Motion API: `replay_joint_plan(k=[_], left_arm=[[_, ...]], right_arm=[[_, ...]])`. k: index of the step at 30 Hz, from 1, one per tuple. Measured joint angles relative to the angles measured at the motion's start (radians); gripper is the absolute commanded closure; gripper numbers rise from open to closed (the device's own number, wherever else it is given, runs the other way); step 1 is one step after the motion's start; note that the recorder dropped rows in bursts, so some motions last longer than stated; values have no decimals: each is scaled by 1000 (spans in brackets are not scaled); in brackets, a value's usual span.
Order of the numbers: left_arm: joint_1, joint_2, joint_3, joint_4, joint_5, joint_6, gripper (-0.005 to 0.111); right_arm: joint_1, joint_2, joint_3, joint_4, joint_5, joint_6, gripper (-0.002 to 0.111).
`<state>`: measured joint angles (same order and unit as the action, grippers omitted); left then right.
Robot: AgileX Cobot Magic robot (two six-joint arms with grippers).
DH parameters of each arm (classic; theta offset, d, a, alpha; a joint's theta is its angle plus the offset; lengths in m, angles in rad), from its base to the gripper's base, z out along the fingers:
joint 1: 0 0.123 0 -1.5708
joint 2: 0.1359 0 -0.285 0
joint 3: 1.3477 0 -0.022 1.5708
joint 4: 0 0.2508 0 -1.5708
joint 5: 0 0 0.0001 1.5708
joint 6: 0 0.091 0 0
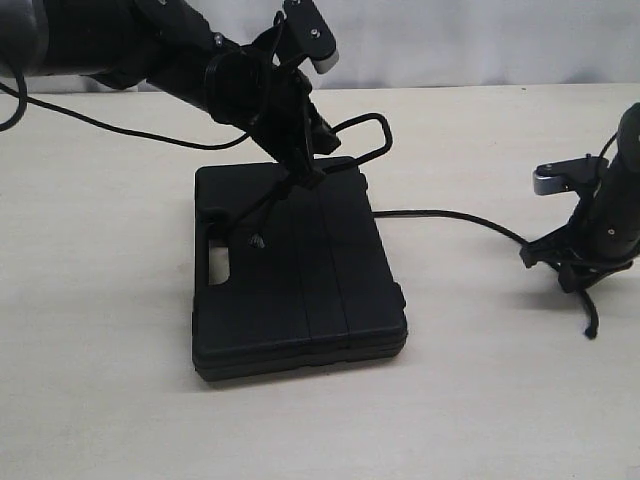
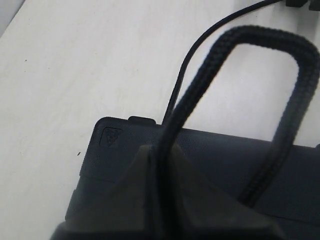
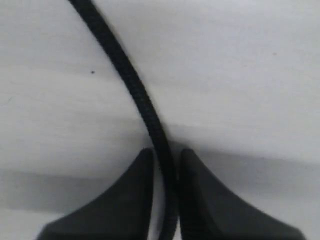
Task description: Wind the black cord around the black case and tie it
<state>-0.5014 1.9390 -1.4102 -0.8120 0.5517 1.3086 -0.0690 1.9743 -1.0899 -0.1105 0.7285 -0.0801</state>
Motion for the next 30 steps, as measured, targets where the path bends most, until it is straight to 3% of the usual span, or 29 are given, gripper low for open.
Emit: replay_joint_plan(k=[17,21,30], left_arm=[[0,0,0,-2,0,0,107],[0,-1,0,-2,23,2,107],[0,-1,0,-4,121,26,107]], right_arm=[[2,-64,25,128,294,-77,104],[2,-108,32,311,330,-197,104],[2,-131,32,924,334,-598,104]])
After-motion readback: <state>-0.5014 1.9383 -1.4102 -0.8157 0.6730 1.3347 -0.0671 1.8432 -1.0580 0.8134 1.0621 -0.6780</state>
